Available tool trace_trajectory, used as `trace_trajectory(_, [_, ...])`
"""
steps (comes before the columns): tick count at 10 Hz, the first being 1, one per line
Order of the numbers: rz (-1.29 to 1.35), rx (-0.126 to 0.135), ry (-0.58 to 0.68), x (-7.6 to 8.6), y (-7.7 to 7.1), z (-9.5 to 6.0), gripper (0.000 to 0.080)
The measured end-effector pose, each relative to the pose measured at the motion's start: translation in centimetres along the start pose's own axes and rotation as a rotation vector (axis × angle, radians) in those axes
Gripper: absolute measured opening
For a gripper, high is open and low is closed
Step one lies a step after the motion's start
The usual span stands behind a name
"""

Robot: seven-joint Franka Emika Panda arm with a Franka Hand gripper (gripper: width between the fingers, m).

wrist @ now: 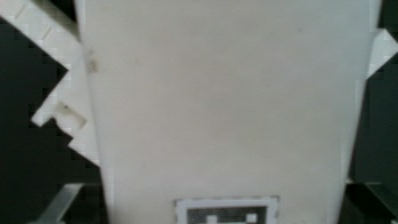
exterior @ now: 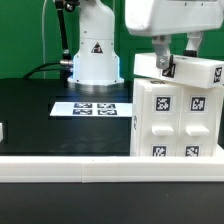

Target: Assemble cabinet

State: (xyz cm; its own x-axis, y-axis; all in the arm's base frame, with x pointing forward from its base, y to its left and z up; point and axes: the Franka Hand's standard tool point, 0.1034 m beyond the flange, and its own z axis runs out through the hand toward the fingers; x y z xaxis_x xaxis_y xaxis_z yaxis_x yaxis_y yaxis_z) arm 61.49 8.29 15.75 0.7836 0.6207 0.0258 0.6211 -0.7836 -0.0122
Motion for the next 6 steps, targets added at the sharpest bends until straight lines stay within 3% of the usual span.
trace_trajectory(6, [0.66,-0.009,0.037,0.2,-0.27,0.09,0.0557])
